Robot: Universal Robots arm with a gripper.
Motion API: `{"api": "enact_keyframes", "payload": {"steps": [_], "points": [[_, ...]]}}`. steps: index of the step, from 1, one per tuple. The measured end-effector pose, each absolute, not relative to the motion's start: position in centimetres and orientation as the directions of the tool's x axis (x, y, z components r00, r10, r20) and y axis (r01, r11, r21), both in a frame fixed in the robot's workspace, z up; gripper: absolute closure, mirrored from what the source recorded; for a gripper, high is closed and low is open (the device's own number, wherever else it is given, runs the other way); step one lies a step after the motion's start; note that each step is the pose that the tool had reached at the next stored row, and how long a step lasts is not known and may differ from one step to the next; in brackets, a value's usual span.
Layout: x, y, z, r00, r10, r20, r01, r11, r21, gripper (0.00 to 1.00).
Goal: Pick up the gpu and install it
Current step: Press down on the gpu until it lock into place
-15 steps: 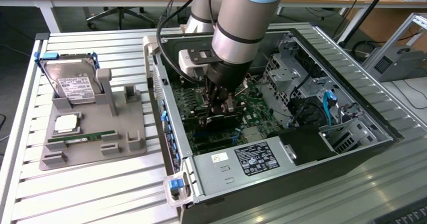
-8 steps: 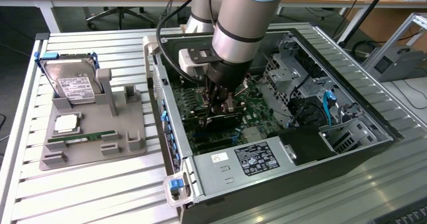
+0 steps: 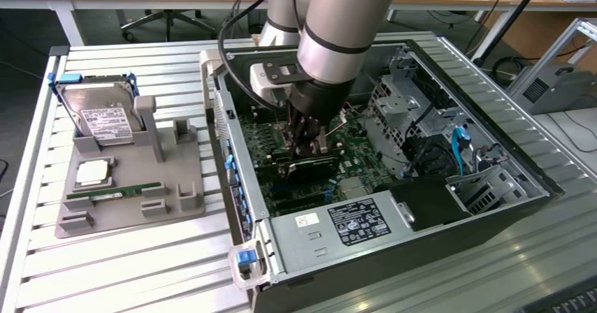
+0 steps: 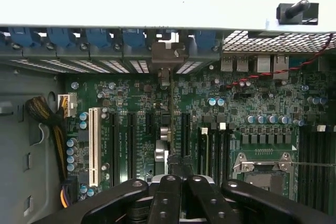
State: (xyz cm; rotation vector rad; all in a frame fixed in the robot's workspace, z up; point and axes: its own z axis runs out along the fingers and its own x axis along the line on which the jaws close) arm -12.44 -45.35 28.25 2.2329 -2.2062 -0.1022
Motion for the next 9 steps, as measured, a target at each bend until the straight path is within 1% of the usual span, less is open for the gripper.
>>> {"api": "enact_keyframes", "payload": {"steps": [9], "points": [[-12.48, -45.35, 28.33, 0.011, -0.999, -0.045, -0.999, -0.013, 0.046, 0.89]]}}
